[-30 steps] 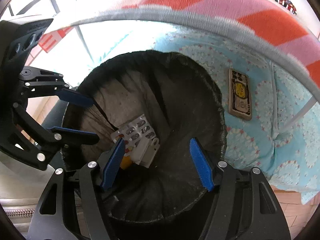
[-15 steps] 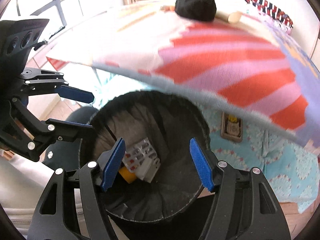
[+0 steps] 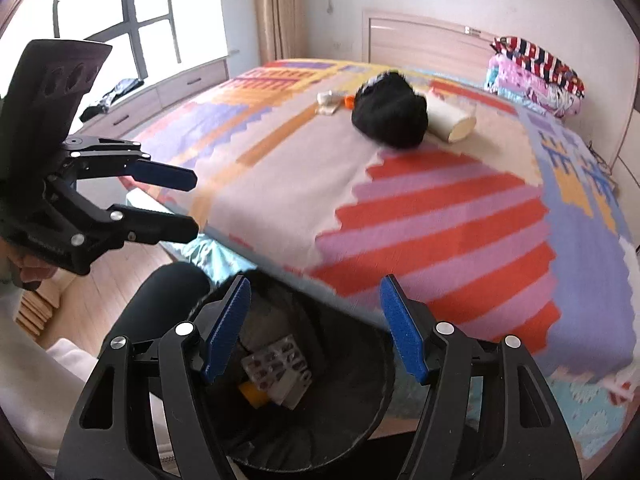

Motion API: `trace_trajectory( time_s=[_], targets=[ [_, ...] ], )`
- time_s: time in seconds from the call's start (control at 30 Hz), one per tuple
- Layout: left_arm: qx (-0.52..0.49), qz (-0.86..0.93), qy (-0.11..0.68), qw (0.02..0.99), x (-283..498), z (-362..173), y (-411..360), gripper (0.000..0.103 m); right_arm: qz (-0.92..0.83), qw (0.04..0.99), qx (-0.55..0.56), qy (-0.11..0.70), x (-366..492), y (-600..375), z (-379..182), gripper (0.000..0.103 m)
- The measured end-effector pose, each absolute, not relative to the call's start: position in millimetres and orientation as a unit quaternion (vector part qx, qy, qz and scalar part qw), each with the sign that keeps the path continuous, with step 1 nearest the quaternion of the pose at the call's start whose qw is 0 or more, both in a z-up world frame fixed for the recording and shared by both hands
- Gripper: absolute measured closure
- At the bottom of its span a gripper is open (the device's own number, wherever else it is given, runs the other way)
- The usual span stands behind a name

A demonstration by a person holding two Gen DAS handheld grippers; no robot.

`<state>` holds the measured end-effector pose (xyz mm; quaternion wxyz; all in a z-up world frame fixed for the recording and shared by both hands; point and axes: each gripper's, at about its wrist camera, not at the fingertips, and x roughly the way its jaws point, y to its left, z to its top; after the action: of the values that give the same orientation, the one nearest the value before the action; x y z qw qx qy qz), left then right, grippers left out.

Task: Collect trash
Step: 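Move both open tools back over the bed toward the remaining items, then grasp the white tube with the left tool while the right tool grasps the black cloth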

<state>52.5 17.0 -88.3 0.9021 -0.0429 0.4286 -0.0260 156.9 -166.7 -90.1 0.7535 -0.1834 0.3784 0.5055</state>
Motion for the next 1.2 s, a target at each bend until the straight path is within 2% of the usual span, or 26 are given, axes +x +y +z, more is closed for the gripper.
trace_trajectory(
  time_s=[0.67, 0.87, 0.93, 1.07, 1.13, 1.2],
  targets=[
    [-0.039, 0.005, 0.386, 0.922, 98, -55, 80, 0.044, 0.515, 0.772, -0.173, 0.331, 205, -132, -55, 0.036],
    [-0.043, 0.014, 0.382, 0.923, 117, -53, 99, 0.044, 0.514, 0.774, -0.172, 0.327, 220, -117, -51, 0.033],
    [-0.047, 0.018, 0.382, 0.923, 125, -54, 107, 0.044, 0.513, 0.775, -0.171, 0.326, 225, -112, -51, 0.029],
    [-0.054, 0.023, 0.384, 0.922, 138, -58, 121, 0.046, 0.512, 0.775, -0.174, 0.327, 235, -100, -52, 0.028],
    [-0.057, 0.024, 0.385, 0.921, 145, -60, 127, 0.052, 0.511, 0.775, -0.175, 0.328, 239, -95, -53, 0.028],
    [-0.06, 0.027, 0.386, 0.92, 152, -62, 133, 0.052, 0.509, 0.776, -0.175, 0.329, 245, -89, -55, 0.028]
  ],
)
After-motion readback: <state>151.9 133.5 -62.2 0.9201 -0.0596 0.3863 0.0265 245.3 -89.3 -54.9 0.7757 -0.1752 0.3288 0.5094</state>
